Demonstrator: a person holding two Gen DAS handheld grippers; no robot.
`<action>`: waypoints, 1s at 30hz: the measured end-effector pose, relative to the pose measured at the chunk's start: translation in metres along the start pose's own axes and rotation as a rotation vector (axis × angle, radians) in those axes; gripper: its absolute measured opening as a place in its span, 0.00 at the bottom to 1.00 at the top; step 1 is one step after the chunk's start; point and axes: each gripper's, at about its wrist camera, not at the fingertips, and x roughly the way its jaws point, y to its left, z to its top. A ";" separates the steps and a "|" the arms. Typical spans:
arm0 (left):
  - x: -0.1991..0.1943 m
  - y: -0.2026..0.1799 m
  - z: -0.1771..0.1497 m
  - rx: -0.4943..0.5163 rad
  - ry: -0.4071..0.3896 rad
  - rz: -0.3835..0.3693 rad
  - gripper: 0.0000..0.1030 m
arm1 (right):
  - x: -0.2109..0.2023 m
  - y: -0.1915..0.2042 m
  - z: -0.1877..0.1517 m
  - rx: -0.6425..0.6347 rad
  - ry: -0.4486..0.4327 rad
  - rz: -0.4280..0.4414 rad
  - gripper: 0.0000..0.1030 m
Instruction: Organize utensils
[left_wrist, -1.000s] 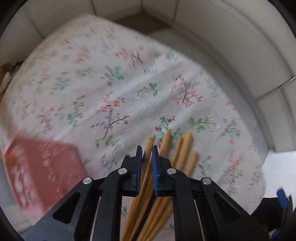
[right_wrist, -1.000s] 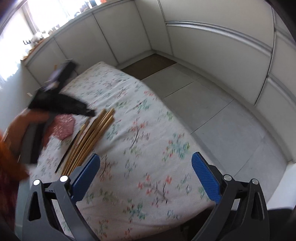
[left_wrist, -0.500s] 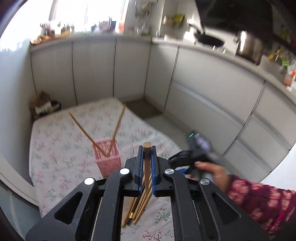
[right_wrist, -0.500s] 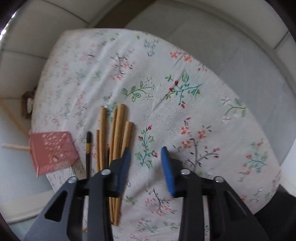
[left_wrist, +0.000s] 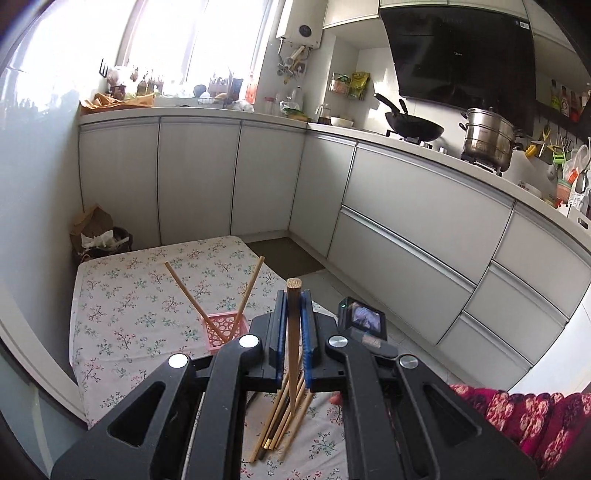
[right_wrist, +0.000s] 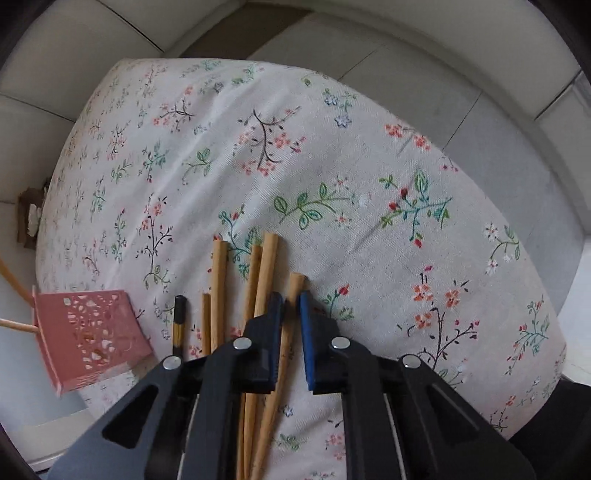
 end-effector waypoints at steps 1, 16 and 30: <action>0.002 0.002 -0.001 -0.008 -0.001 0.002 0.06 | -0.001 0.003 -0.004 -0.026 -0.022 -0.002 0.10; -0.027 -0.008 -0.036 -0.147 -0.008 0.188 0.06 | -0.146 -0.049 -0.138 -0.408 -0.597 0.396 0.08; -0.094 -0.074 -0.038 -0.068 -0.187 0.307 0.06 | -0.299 -0.104 -0.257 -0.566 -1.009 0.564 0.08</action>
